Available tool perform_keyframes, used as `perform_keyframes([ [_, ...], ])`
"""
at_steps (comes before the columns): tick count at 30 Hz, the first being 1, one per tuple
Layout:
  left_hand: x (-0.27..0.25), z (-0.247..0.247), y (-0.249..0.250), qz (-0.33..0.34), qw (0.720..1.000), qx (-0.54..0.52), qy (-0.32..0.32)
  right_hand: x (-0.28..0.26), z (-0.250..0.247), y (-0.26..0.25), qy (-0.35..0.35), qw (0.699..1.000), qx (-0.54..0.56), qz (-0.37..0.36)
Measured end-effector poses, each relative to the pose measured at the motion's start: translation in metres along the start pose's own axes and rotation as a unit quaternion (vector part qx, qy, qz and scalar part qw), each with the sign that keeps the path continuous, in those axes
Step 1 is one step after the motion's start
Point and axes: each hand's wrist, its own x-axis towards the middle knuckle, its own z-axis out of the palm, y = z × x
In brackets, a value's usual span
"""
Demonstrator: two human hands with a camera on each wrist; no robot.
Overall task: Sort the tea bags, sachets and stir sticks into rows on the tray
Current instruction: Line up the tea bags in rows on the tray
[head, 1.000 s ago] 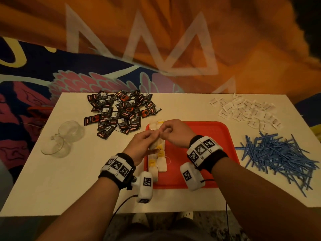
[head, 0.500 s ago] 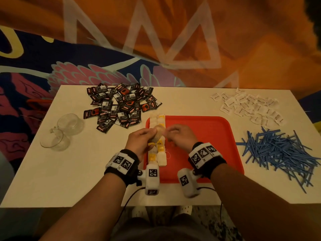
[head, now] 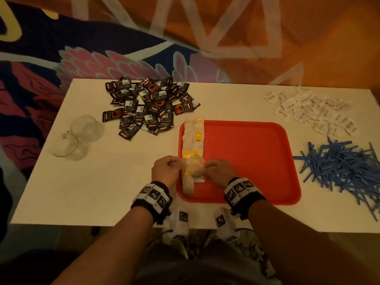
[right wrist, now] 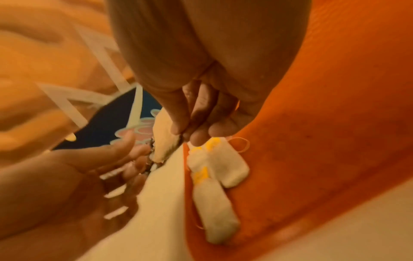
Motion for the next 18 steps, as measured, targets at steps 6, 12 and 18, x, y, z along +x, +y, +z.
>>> perform_keyframes([
  [6, -0.001, -0.007, -0.038, 0.184, 0.913, 0.361, -0.046, 0.005, 0.016, 0.036, -0.02, 0.991, -0.125, 0.049],
  [12, -0.008, 0.0, -0.058, 0.288, 0.819, 0.487, -0.097, 0.008, 0.027, 0.045, -0.019, 0.978, -0.189, 0.089],
  [18, -0.005, 0.005, -0.067, 0.311, 0.789, 0.522, -0.094, 0.005, 0.032, 0.039, 0.031, 0.976, -0.192, 0.102],
])
